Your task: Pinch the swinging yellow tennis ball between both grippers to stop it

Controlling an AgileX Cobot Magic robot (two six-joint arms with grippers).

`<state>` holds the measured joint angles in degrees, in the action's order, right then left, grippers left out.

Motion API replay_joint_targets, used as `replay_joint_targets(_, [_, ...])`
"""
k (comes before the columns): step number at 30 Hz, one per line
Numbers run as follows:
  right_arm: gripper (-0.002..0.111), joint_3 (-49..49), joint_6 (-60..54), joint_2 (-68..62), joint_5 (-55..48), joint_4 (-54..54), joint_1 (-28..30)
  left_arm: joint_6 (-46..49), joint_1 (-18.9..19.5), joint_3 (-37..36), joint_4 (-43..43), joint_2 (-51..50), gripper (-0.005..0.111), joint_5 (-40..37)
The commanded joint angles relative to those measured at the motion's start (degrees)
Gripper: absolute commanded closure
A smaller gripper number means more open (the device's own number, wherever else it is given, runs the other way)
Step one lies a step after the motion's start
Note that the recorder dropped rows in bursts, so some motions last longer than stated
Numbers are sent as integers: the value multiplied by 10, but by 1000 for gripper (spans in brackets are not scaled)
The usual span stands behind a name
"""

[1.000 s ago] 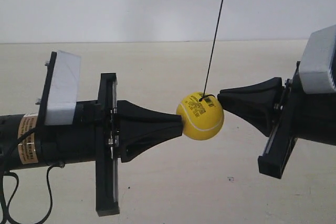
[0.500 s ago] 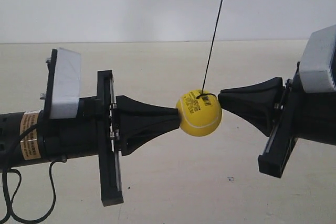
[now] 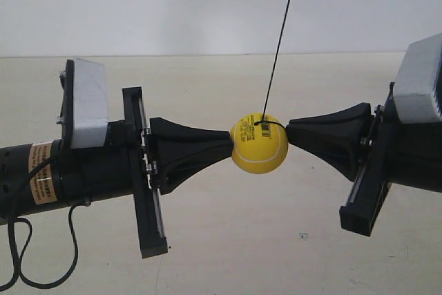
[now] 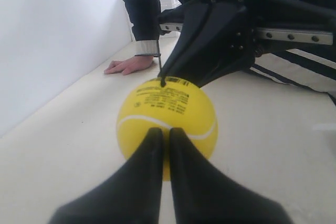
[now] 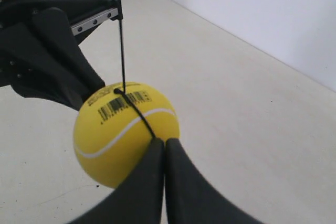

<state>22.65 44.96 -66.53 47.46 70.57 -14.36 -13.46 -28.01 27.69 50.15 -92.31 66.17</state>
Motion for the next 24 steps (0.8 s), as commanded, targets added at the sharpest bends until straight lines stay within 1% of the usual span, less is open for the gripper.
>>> replay_joint_targets(1, [108,0,0,-2,28,13,-2,2,-6,5,0,-2,102,7])
replay_joint_targets(24, [108,0,0,-2,20,7,-2,2,-6,5,2,-2,102,3])
